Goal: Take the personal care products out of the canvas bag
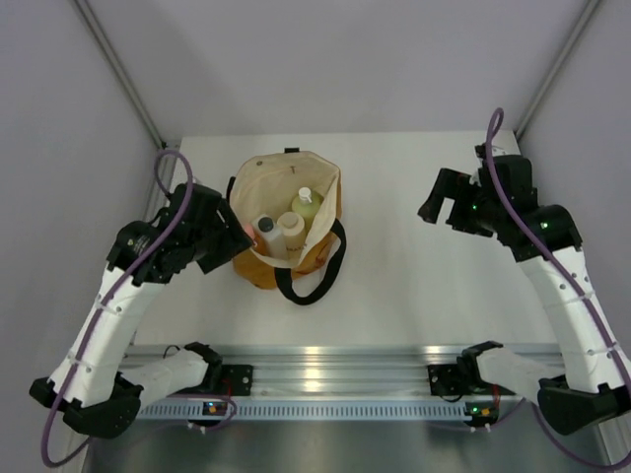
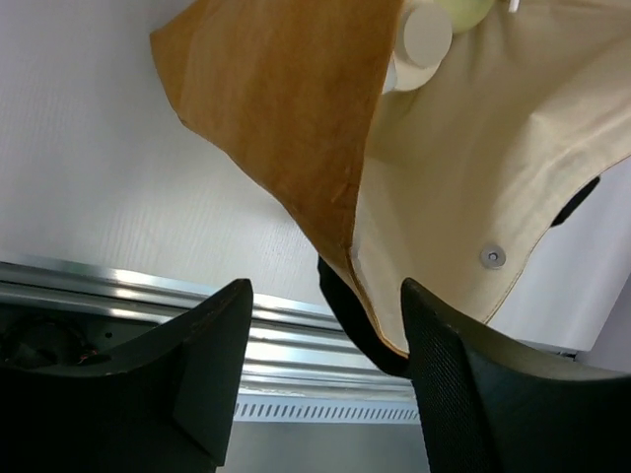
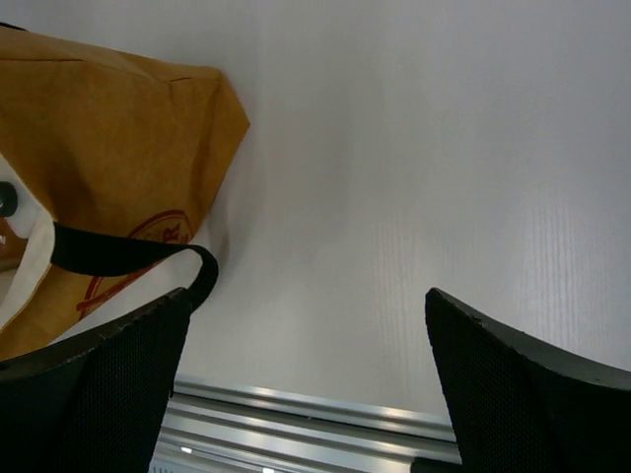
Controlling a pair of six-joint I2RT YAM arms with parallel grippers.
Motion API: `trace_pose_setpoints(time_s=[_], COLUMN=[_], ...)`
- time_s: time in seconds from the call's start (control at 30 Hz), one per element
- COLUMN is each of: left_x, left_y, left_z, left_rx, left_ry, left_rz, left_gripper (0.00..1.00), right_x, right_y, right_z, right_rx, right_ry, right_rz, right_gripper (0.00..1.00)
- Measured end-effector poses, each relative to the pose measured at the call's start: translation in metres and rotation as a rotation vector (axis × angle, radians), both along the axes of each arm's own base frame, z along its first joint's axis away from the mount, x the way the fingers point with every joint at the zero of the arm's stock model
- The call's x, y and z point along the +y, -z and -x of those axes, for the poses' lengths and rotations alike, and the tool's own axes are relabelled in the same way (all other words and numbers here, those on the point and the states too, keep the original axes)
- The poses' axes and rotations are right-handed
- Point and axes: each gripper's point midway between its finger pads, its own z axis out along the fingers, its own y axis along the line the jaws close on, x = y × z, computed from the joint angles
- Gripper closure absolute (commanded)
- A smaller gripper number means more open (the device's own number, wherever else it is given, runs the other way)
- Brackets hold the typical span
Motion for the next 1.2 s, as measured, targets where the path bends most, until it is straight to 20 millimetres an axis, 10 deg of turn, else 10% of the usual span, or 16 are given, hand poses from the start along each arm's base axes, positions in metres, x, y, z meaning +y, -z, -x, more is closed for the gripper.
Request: trace_pose_setpoints(time_s=[0.37,0.77,1.2], left_x=[-0.023,-0.027,-0.009], left_y=[0.059,0.08,0.085], left_z=[0.019,0.029,0.034], left_rx=[0.095,0.089,0.062], left_ry=[0.01,-0.034,-0.204], left_rz=[-0.075,-0.051,0.012], left_gripper=[0.99,1.0,1.0], right_x=[0.088,0.231,0.315], right_y=[-0.034,-0.07,0.004], right_z=[0.001,0.007,-0.022], right_rx=[-0.077,-0.175,-0.137], right_ry=[-0.263,-0.578,-0.709], right_rz=[-0.078,-0.089,0.117], right_gripper=[0.04,0.13,0.28])
